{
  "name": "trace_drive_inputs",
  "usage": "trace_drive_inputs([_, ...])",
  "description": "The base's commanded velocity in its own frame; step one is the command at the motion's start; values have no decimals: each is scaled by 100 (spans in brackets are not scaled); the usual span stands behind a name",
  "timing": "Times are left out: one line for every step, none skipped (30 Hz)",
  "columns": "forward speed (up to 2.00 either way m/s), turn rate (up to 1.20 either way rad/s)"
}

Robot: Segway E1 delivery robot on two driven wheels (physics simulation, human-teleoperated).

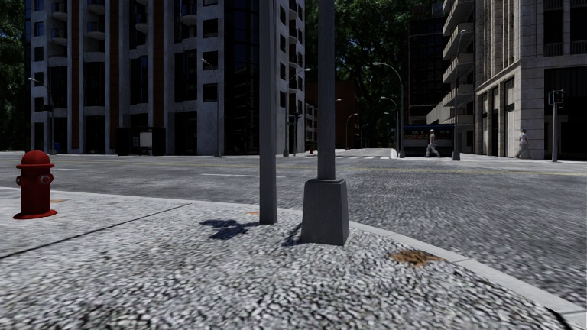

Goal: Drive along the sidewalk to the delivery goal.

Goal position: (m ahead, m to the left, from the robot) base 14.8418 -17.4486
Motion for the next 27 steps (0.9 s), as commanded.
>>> trace_drive_inputs([0, 0])
trace_drive_inputs([0, 0])
trace_drive_inputs([0, 0])
trace_drive_inputs([0, 0])
trace_drive_inputs([0, 0])
trace_drive_inputs([0, 0])
trace_drive_inputs([0, 0])
trace_drive_inputs([0, 0])
trace_drive_inputs([0, 0])
trace_drive_inputs([0, 0])
trace_drive_inputs([0, 0])
trace_drive_inputs([0, 0])
trace_drive_inputs([0, 0])
trace_drive_inputs([0, 0])
trace_drive_inputs([0, 0])
trace_drive_inputs([0, 0])
trace_drive_inputs([0, 0])
trace_drive_inputs([0, 0])
trace_drive_inputs([0, 0])
trace_drive_inputs([0, 0])
trace_drive_inputs([0, 0])
trace_drive_inputs([0, 0])
trace_drive_inputs([0, 0])
trace_drive_inputs([0, 0])
trace_drive_inputs([0, 0])
trace_drive_inputs([0, 0])
trace_drive_inputs([0, 0])
